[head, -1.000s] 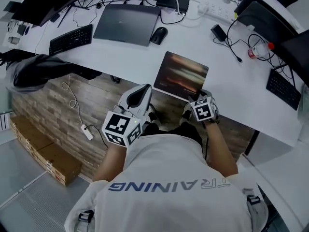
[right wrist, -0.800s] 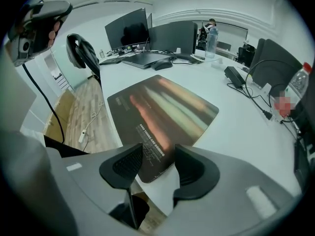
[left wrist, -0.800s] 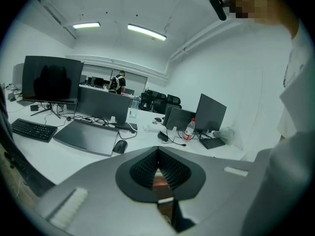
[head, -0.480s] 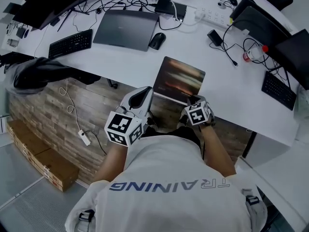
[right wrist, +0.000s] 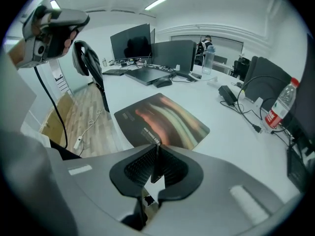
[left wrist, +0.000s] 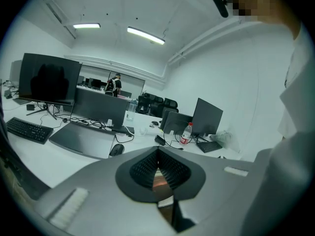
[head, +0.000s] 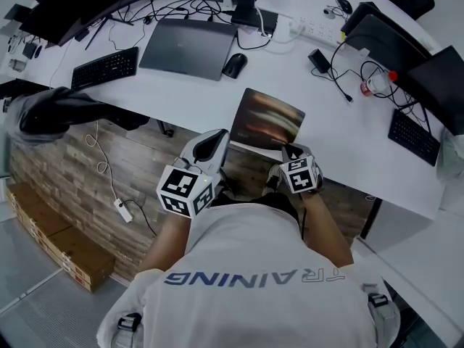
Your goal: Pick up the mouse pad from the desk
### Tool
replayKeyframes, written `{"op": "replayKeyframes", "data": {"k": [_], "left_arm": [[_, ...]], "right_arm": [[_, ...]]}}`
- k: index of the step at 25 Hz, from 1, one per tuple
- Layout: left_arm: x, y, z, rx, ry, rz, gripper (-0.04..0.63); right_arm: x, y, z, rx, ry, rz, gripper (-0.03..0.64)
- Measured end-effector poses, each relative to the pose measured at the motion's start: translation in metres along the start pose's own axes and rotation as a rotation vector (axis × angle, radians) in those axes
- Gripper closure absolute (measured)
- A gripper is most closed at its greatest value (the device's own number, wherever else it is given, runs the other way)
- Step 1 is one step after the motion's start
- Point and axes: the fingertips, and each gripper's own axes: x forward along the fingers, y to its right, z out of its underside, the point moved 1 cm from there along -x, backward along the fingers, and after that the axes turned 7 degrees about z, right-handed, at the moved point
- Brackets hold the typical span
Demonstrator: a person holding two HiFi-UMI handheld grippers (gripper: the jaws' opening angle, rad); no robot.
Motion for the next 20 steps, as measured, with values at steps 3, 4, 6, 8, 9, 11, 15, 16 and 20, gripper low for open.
{"op": "replayKeyframes", "data": {"k": [3, 4, 6, 8, 9, 11, 15, 16, 20], "left_arm": [[-0.002, -0.002, -0.007, 0.008, 0.019, -0.001, 0.595], [-0.003, -0.003, -0.010, 0.012, 0.028, -0.001, 0.595], [-0.004, -0.005, -0.018, 0.023, 0.047, -0.002, 0.595], [-0.005, -0.007, -0.027, 0.035, 0.068, -0.005, 0.595], [-0.006, -0.007, -0.033, 0.041, 0.081, -0.006, 0.595], [-0.007, -0.009, -0.044, 0.051, 0.107, -0.009, 0.595], [-0.013, -0.011, -0.066, 0.071, 0.155, -0.014, 0.595], [-0.015, -0.011, -0.072, 0.077, 0.168, -0.016, 0.595], [-0.019, -0.013, -0.097, 0.105, 0.214, -0.028, 0.595]], "right_arm": [[-0.017, 0.008, -0.023, 0.012, 0.081, 0.025, 0.577], [-0.024, 0.010, -0.033, 0.017, 0.110, 0.033, 0.577], [-0.038, 0.015, -0.054, 0.026, 0.173, 0.041, 0.577], [-0.051, 0.019, -0.074, 0.030, 0.233, 0.048, 0.577], [-0.058, 0.021, -0.085, 0.031, 0.261, 0.053, 0.577], [-0.072, 0.025, -0.106, 0.032, 0.315, 0.064, 0.577], [-0.102, 0.034, -0.144, 0.036, 0.419, 0.087, 0.577], [-0.110, 0.038, -0.154, 0.035, 0.446, 0.095, 0.577], [-0.146, 0.056, -0.188, 0.059, 0.562, 0.129, 0.577]]}}
